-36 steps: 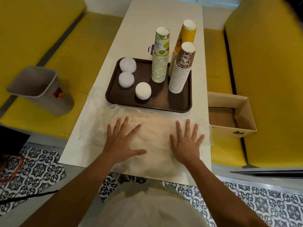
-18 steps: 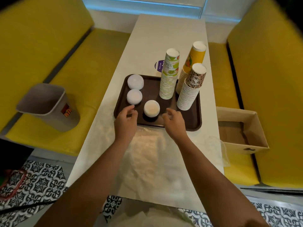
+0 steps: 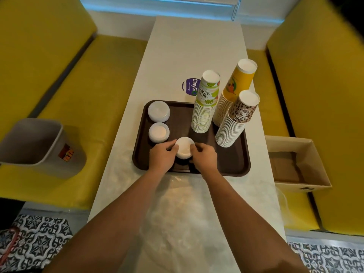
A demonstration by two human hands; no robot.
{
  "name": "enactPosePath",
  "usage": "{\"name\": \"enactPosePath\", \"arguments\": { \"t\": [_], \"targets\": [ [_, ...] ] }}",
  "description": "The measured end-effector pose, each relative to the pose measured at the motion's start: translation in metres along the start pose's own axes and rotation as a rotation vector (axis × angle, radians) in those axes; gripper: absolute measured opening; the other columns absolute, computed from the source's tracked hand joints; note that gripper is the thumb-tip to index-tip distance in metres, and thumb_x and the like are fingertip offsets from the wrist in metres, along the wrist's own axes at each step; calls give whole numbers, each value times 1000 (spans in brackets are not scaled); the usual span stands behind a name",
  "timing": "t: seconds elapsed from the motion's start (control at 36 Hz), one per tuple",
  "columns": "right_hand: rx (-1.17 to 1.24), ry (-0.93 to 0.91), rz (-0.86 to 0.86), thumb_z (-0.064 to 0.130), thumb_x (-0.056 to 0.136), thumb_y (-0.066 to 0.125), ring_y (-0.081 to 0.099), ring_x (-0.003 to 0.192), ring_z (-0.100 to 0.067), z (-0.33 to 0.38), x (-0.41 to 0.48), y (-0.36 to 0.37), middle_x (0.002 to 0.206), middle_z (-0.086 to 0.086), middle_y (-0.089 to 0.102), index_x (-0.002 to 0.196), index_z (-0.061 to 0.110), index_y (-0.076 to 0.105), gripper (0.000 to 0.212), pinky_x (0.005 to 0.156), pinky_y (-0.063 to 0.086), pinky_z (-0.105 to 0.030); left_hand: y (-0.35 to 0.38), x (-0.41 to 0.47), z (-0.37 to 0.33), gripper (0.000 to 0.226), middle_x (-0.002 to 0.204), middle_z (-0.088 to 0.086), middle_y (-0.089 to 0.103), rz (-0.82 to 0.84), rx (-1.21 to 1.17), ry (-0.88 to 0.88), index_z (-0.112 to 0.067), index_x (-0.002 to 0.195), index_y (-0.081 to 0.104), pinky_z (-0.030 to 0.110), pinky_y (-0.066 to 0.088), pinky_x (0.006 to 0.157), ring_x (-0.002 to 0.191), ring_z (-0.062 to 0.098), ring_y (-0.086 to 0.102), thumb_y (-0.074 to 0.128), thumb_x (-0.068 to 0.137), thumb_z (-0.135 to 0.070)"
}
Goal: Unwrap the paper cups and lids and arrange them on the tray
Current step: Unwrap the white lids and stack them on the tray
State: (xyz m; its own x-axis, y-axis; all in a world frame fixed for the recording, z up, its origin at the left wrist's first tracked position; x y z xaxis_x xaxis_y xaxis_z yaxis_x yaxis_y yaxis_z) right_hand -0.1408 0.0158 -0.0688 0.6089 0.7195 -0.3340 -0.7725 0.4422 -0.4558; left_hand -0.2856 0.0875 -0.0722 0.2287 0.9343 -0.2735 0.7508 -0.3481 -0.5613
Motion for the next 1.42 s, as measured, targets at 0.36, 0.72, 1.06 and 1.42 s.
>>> {"name": "enactPosePath", "arguments": {
  "t": [0.36, 0.72, 1.06, 1.42],
  "targets": [
    [-110, -15, -119, 20, 103, 62, 64, 98, -19, -22, 3, -37, 114, -10, 74, 120, 7, 76, 26, 82, 47, -28, 36, 0, -18, 31, 113, 0, 79, 108, -55, 9, -21, 122, 78, 42, 58, 98, 103, 17, 73, 75, 93, -29],
    [-440, -235, -219, 18, 110, 45, 56, 119, -33, -8, -13, -41, 137, -16, 52, 149, 9, 50, 41, 95, 52, -43, 31, -4, -13, 40, 101, -5, 80, 61, -131, 54, -21, 119, 78, 45, 64, 86, 89, 14, 76, 68, 94, -51],
    [-754, -443, -325, 20, 91, 69, 52, 103, -40, 16, -7, -6, 115, -16, 57, 105, 9, 71, 18, 76, 51, -49, -55, 35, -9, 38, 136, 4, 53, -241, 395, 239, -27, 138, 66, 33, 52, 92, 121, 25, 51, 66, 101, -31],
    [-743, -555, -304, 22, 96, 66, 53, 117, -34, -13, -12, -15, 132, -9, 60, 121, 16, 68, 26, 87, 50, -48, -17, 17, -9, 23, 128, -3, 54, 32, 308, 244, -28, 122, 71, 31, 51, 89, 114, 20, 55, 67, 99, -29]
  ]
}}
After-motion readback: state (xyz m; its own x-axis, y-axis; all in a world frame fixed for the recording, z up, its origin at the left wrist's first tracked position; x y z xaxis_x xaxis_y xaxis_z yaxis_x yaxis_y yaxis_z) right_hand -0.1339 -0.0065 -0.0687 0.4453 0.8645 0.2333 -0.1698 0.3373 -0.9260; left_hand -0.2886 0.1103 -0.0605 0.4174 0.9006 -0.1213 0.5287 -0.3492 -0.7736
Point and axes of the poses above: each hand's wrist, its own x-axis towards the middle knuckle, its own y-axis out of the palm, z = x × y, the point moved 3 cm from there along x, towards the middle knuckle
